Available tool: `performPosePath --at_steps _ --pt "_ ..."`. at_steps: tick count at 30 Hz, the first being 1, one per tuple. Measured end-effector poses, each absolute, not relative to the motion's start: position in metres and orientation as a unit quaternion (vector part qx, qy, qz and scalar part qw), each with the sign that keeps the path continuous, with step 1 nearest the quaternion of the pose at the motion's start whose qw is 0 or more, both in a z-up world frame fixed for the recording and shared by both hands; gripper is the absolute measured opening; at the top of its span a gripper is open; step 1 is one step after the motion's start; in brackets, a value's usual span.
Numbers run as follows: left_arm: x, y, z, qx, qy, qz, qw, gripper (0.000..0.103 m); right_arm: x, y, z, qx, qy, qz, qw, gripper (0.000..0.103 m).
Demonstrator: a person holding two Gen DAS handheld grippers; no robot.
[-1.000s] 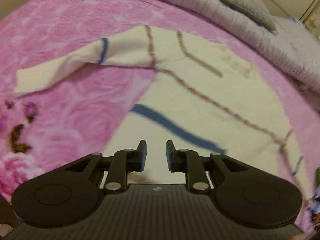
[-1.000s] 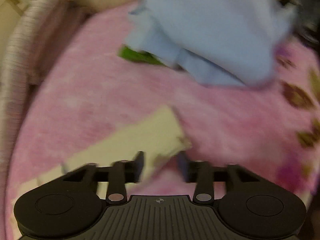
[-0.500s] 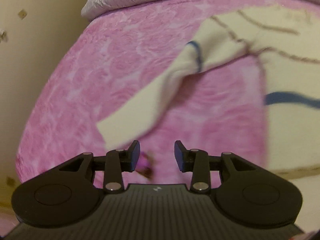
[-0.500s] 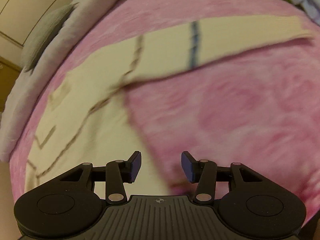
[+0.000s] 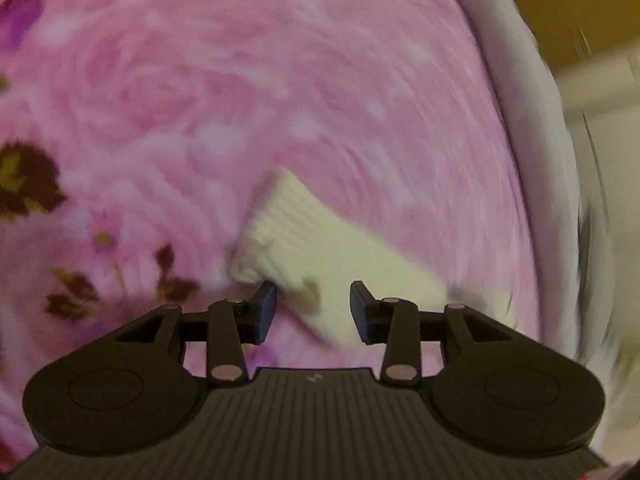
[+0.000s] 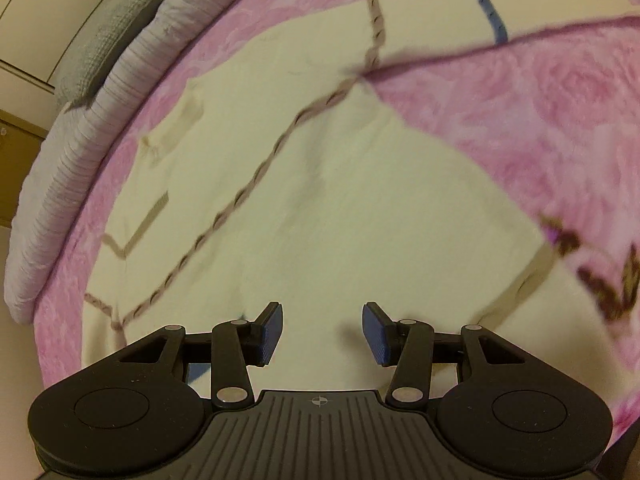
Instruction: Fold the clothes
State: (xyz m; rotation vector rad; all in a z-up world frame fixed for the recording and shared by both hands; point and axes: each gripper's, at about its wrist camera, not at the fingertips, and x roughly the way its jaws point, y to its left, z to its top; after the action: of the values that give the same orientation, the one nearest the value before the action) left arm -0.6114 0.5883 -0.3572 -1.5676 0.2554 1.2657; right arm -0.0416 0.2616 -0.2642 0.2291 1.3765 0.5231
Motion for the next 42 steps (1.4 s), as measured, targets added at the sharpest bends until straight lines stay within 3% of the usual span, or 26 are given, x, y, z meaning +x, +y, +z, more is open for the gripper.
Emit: performPosePath --at_steps 3,4,7,9,12,15,19,24,27,34,42 --pt "-0.604 0.599 -0.359 -0.642 0.140 0.524 0.541 0.025 -0.050 0.268 -0.264 0.100 0.627 0.236 0.736 0.048" --pt "-0.600 0.604 -0.354 -0.620 0.167 0.522 0.562 0.005 -0.053 0.270 -0.263 0.099 0.626 0.235 0.737 0.048" --pt "-0.594 0.617 -0.304 -0.495 0.166 0.529 0.669 0.004 -0.058 0.273 -0.259 0.102 0.624 0.232 0.739 0.048" --pt "-0.591 0.621 -0.255 -0.356 0.153 0.531 0.753 0.004 -0.059 0.273 -0.254 0.106 0.623 0.232 0.740 0.048" --pt "-0.592 0.622 -0.223 -0.205 0.165 0.527 0.808 0.005 -0.062 0.276 -0.248 0.105 0.618 0.237 0.742 0.048" --pt "-0.591 0.634 -0.254 -0.165 0.242 0.521 0.802 0.011 -0.065 0.278 -0.248 0.103 0.620 0.242 0.739 0.048" --pt "-0.607 0.661 -0.335 -0.312 0.337 0.552 0.696 0.009 -0.067 0.279 -0.255 0.094 0.626 0.250 0.733 0.048" --pt "-0.641 0.643 -0.333 -0.440 0.227 0.609 0.620 0.013 -0.064 0.258 -0.252 0.062 0.614 0.268 0.740 0.048" --pt "-0.640 0.609 -0.323 -0.503 0.211 0.555 0.628 0.014 -0.055 0.232 -0.248 0.049 0.602 0.262 0.752 0.048" --pt "-0.554 0.479 -0.299 -0.488 0.334 0.328 0.737 0.026 -0.024 0.147 -0.259 0.085 0.605 0.237 0.756 0.048" --pt "-0.516 0.417 -0.324 -0.475 0.347 0.289 0.756 0.028 -0.005 0.067 -0.288 0.087 0.618 0.306 0.718 0.048"
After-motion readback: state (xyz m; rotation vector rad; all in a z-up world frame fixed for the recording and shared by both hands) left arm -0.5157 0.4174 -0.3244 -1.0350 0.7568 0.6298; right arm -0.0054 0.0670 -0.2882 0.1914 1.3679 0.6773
